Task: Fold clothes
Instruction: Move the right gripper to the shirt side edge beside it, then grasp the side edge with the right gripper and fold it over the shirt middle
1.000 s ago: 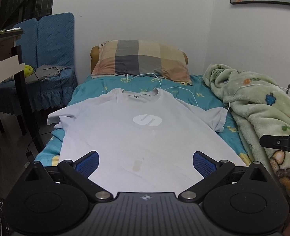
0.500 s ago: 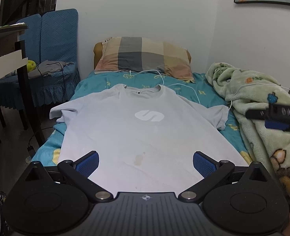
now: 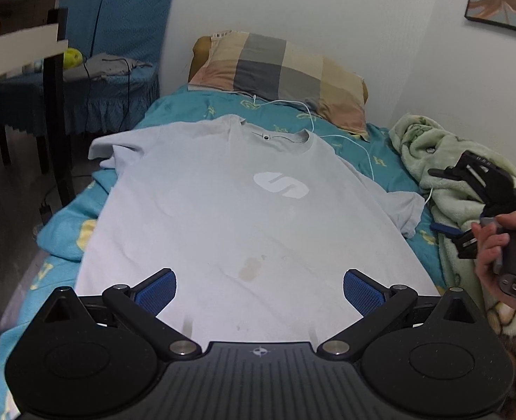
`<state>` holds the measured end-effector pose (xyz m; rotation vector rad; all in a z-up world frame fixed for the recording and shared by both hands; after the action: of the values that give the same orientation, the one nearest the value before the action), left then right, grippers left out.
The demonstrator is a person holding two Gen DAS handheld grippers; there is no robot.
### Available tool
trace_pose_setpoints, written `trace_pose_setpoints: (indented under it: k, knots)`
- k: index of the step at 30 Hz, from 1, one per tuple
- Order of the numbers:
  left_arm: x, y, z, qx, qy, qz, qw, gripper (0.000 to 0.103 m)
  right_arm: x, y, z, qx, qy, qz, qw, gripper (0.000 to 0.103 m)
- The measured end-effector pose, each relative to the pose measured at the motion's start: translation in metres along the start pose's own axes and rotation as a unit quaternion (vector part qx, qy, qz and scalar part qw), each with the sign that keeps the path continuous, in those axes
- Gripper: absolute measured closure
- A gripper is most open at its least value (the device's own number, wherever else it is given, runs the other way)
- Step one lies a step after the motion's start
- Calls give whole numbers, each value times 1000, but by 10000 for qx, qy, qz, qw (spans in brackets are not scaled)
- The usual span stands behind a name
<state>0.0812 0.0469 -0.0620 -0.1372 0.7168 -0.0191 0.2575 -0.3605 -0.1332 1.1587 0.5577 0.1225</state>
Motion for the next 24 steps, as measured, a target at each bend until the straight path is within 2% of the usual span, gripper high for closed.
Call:
trace_pose_setpoints:
  k: [5,9,11,12,15,17,18,19,20,21,24]
  knots:
    - [34,10,8,-144,203,19,9997,0,50,-39,21,586,-184,-227,9979,17]
    - [56,21,9,-309,423,-24,9986,0,91,-59,24,580,-94,-535,9968,20]
    - [64,26,10,-448,517,-77,9976,0,99,-64,27,520,-276,-518,9969,21]
    - [67,28,11,-519,553,-110,9971,0,100,-63,30,446,-403,-581,9965,25]
    - [74,35,13,-702,640,-187,9953,0,100,-69,38,462,-843,-708,9928,26]
    - [78,39,13,-810,689,-228,9941,0,106,-70,44,305,-993,-811,9913,33]
    - [80,40,13,-880,726,-272,9931,0,110,-70,47,209,-1051,-866,9905,43]
    - [80,42,14,-930,730,-293,9926,0,115,-67,48,33,-1049,-990,9895,70]
    - [80,43,14,-973,724,-308,9921,0,122,-62,49,-194,-986,-1215,9875,87]
    - [80,44,14,-1017,718,-322,9917,0,127,-56,49,-386,-980,-1383,9848,93]
    - [74,48,18,-1070,553,-334,9922,0,133,-23,41,-1158,-1184,-1641,9724,94]
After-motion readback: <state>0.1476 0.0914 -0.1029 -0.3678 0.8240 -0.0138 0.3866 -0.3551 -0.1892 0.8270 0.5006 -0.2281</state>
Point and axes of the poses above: each gripper's, at about its wrist camera, not at the fingertips, and x roughly the way its jaws point, y to its left, z to its top, the point moved 1 cm from there along x, roughly the way its jaws point, and after that the axes turned 8 degrees about z, right-handed, at the moved point
